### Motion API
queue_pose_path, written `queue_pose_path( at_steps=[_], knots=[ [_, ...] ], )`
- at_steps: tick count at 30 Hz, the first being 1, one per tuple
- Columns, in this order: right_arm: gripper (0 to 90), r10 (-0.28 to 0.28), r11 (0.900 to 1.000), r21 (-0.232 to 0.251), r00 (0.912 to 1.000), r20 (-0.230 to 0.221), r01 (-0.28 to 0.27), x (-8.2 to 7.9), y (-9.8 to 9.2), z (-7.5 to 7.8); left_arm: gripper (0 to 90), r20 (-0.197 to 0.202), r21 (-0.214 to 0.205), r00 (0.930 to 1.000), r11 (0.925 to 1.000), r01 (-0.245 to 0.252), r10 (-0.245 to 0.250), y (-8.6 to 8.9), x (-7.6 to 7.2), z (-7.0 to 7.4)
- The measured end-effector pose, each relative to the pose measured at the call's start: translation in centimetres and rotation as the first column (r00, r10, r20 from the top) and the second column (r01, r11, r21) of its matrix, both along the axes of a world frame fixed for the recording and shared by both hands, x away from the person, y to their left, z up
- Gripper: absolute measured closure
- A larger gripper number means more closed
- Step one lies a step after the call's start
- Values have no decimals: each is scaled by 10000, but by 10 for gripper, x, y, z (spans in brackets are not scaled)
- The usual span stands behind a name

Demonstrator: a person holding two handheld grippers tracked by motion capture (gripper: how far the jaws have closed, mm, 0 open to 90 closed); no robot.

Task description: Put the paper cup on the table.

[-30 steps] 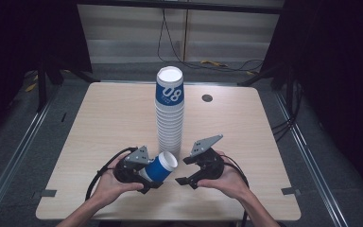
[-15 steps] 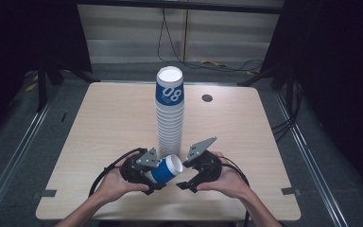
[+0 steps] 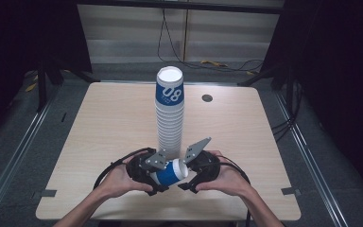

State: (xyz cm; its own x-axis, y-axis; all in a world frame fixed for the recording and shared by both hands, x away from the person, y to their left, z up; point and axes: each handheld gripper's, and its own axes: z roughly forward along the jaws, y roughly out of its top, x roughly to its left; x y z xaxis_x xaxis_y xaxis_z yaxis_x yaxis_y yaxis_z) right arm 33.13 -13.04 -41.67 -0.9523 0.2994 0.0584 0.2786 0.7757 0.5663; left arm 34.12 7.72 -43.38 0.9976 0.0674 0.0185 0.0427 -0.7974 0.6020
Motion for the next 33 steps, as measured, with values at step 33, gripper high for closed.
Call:
queue_pose_path(
  at_steps=[33],
  knots=[
    [283,971,9952,-41,9948,-297,-973,-3,18,-2,213,-14,701,9979,9955,642,-642,-8,-11,-13]
  ],
)
